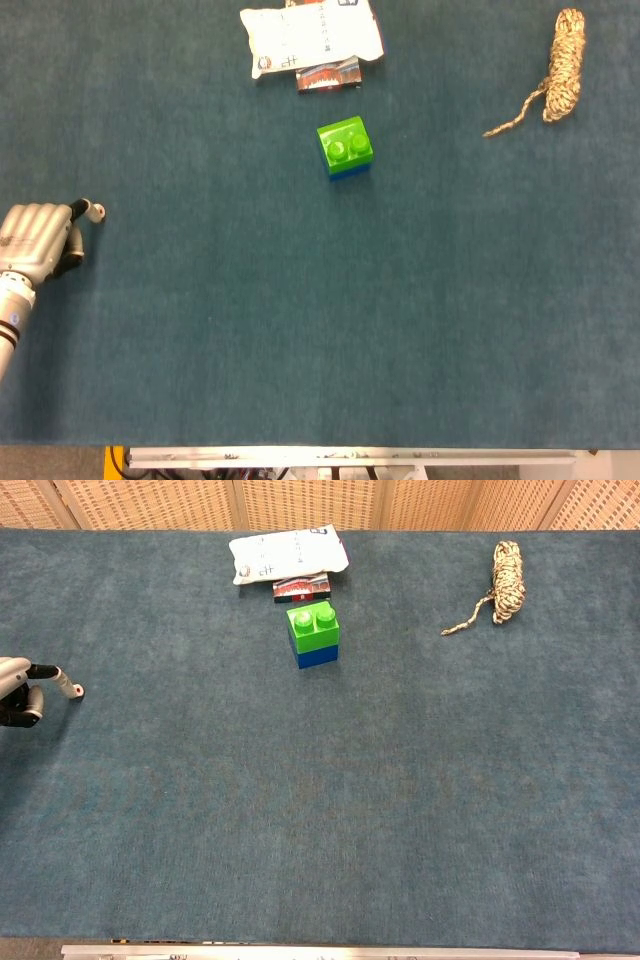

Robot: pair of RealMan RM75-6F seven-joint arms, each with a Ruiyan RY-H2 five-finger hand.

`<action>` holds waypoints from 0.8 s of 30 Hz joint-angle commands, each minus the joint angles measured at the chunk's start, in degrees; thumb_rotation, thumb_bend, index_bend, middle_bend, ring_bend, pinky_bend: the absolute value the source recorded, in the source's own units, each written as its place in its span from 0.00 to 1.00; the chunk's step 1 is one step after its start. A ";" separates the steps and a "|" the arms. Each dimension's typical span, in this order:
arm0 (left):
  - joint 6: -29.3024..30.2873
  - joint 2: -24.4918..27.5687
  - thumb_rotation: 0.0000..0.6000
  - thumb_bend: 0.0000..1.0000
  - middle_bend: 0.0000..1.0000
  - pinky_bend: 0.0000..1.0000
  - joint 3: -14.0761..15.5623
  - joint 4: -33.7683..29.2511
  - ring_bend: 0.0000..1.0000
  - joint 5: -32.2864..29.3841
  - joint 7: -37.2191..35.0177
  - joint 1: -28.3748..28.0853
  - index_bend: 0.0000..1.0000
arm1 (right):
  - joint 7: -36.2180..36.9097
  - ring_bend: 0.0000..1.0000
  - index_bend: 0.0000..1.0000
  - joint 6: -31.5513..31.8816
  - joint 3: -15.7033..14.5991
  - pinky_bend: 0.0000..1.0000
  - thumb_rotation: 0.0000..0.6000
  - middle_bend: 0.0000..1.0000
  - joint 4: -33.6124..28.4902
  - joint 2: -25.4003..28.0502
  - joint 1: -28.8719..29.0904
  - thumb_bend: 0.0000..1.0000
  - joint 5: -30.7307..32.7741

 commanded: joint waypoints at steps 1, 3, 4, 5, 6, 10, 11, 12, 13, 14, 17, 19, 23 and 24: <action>0.14 0.10 1.00 0.85 1.00 0.95 -0.16 -0.21 1.00 -0.04 0.16 -0.11 0.32 | -0.05 0.09 0.20 -0.01 0.01 0.28 1.00 0.20 0.02 -0.01 0.01 0.09 0.04; 0.42 0.20 1.00 0.85 1.00 0.95 -0.25 -0.58 1.00 0.04 0.44 -0.18 0.32 | -0.08 0.09 0.20 -0.04 0.03 0.28 1.00 0.20 0.03 -0.03 0.03 0.09 0.09; 0.54 0.27 1.00 0.85 1.00 0.95 -0.24 -0.82 1.00 0.13 0.54 -0.18 0.32 | -0.12 0.09 0.20 -0.04 0.02 0.28 1.00 0.20 0.02 -0.04 0.04 0.09 0.07; 0.74 0.35 1.00 0.85 1.00 0.95 -0.20 -1.13 1.00 0.28 0.64 -0.14 0.32 | -0.14 0.09 0.20 -0.03 0.02 0.28 1.00 0.20 -0.01 -0.04 0.04 0.09 0.05; 0.87 0.43 1.00 0.85 1.00 0.95 -0.12 -1.35 1.00 0.41 0.77 -0.11 0.32 | -0.15 0.09 0.20 -0.03 0.00 0.28 1.00 0.20 -0.03 -0.05 0.04 0.09 0.02; 1.17 0.79 1.00 0.85 1.00 0.95 0.25 -2.19 1.00 0.69 1.09 0.09 0.32 | -0.19 0.09 0.20 -0.10 -0.06 0.28 1.00 0.20 -0.02 -0.07 0.06 0.09 -0.01; 1.17 0.82 1.00 0.85 1.00 0.95 0.30 -2.21 1.00 0.64 1.15 0.11 0.32 | -0.19 0.09 0.20 -0.10 -0.04 0.28 1.00 0.20 -0.03 -0.07 0.07 0.09 0.00; 1.13 0.78 1.00 0.85 1.00 0.95 0.29 -2.14 1.00 0.47 1.10 0.15 0.32 | -0.25 0.09 0.20 -0.05 -0.05 0.28 1.00 0.20 -0.04 -0.08 0.05 0.09 0.01; 1.02 0.73 1.00 0.85 1.00 0.95 0.26 -2.04 1.00 0.27 0.99 0.16 0.32 | -0.35 0.09 0.20 0.02 -0.05 0.28 1.00 0.20 -0.04 -0.10 0.03 0.09 -0.02; 0.80 0.65 1.00 0.85 1.00 0.95 0.19 -1.84 1.00 0.02 0.80 0.12 0.32 | -0.52 0.09 0.20 0.09 -0.05 0.28 1.00 0.20 -0.07 -0.16 0.03 0.09 -0.04; 0.13 0.43 1.00 0.85 1.00 0.95 0.21 -1.26 1.00 -0.37 0.54 -0.04 0.32 | -0.79 0.09 0.20 0.13 -0.09 0.28 1.00 0.20 -0.10 -0.29 0.02 0.09 -0.03; -0.21 0.29 1.00 0.85 1.00 0.95 0.25 -0.94 1.00 -0.50 0.50 -0.14 0.32 | -0.86 0.09 0.20 0.01 -0.09 0.28 1.00 0.20 -0.07 -0.34 0.07 0.09 0.08; -0.91 -0.06 1.00 0.85 1.00 0.95 0.30 -0.21 1.00 -1.01 0.47 -0.32 0.32 | -1.06 0.09 0.20 -0.06 -0.11 0.28 1.00 0.20 -0.07 -0.40 0.12 0.09 0.09; -1.04 -0.13 1.00 0.85 1.00 0.95 0.27 -0.06 1.00 -1.17 0.43 -0.35 0.32 | -1.07 0.09 0.20 -0.02 -0.13 0.28 1.00 0.20 -0.10 -0.40 0.11 0.09 0.05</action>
